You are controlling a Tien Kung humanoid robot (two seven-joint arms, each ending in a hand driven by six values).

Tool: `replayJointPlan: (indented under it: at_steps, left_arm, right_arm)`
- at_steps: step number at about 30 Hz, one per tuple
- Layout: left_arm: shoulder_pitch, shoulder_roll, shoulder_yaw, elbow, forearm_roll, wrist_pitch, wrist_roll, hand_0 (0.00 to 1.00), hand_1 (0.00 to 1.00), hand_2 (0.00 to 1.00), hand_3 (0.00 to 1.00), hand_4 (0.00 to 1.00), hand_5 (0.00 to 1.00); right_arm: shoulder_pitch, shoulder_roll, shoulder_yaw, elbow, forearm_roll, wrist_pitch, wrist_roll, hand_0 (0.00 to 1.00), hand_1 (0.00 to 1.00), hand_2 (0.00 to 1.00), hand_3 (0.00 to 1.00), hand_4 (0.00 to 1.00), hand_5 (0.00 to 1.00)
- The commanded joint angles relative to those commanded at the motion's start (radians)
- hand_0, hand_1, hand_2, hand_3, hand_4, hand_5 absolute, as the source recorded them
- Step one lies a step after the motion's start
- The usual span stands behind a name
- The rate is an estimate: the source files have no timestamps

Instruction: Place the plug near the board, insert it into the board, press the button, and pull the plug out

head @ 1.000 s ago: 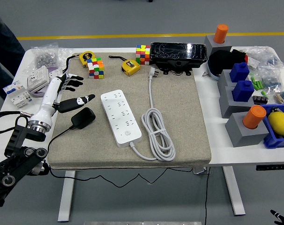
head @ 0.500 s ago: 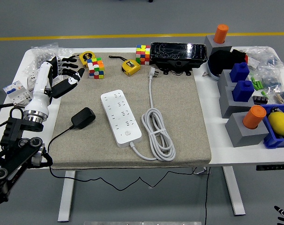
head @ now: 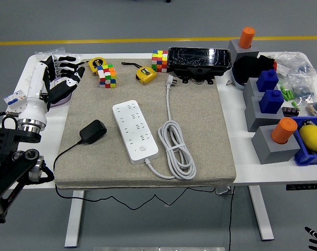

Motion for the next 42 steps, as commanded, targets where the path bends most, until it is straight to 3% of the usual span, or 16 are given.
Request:
replayJointPlan:
  at_steps: [42]
  left_arm:
    - [0.007, 0.021, 0.045, -0.026, 0.004, -0.016, 0.020, 0.439, 0.467, 0.516, 0.550, 0.776, 0.316]
  right_arm:
    - [-0.007, -0.003, -0.025, -0.014, 0.014, -0.002, -0.001, 0.579, 0.671, 0.685, 0.616, 0.979, 0.519]
